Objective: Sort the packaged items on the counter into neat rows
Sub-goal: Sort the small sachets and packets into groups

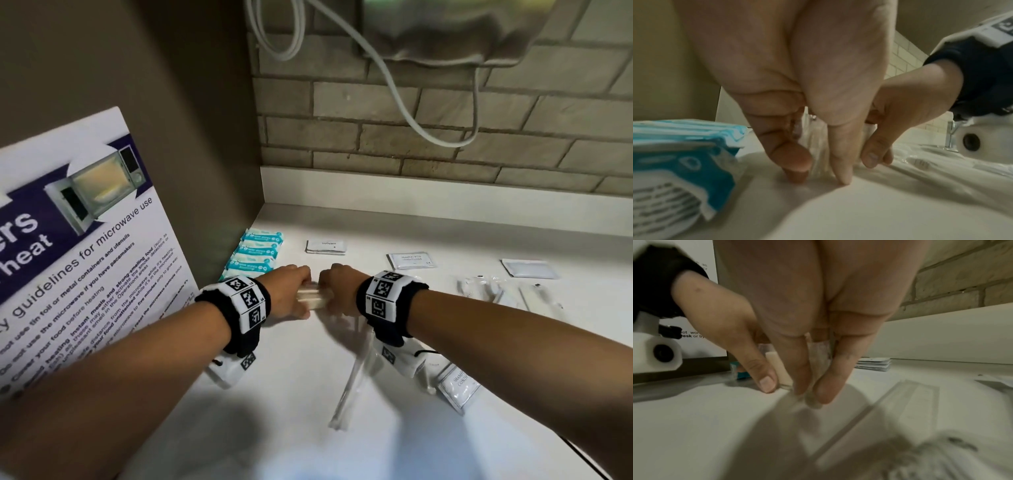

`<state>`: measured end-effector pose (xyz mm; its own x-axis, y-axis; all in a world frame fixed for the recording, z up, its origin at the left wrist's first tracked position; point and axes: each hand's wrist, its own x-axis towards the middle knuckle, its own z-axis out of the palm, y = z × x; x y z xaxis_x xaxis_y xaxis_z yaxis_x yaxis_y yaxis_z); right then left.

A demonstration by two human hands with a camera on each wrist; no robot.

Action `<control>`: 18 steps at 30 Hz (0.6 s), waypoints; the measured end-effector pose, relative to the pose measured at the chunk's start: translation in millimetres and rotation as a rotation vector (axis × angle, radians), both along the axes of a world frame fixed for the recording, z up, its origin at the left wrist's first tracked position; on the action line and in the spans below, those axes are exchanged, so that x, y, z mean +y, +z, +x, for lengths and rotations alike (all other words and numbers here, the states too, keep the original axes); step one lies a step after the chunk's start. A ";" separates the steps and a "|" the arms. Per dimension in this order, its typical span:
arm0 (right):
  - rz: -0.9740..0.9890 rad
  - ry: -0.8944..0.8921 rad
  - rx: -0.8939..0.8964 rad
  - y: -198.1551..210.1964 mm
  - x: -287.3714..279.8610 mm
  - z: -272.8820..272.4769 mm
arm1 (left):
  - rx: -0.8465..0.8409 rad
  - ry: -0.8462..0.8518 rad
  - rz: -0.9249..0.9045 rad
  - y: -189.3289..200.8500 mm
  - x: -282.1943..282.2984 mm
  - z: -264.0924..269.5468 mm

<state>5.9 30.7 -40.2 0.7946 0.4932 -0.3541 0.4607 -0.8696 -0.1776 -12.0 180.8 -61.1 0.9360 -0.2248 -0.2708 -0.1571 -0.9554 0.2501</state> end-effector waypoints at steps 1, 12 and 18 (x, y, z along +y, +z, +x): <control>0.008 -0.003 -0.012 0.0 0.6 0.2 | -0.013 0.001 -0.017 -0.6 -0.2 1.1; -0.001 -0.022 0.011 -3.1 6.1 1.3 | 0.024 -0.001 -0.066 -8.5 2.5 7.4; 0.028 -0.046 0.040 6.7 9.3 2.4 | -0.038 -0.003 -0.075 -3.6 2.3 10.0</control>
<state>8.2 40.0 -33.5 0.8024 0.4663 -0.3725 0.4123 -0.8843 -0.2191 -2.0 183.0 -64.7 0.9447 -0.2460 -0.2170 -0.1708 -0.9336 0.3149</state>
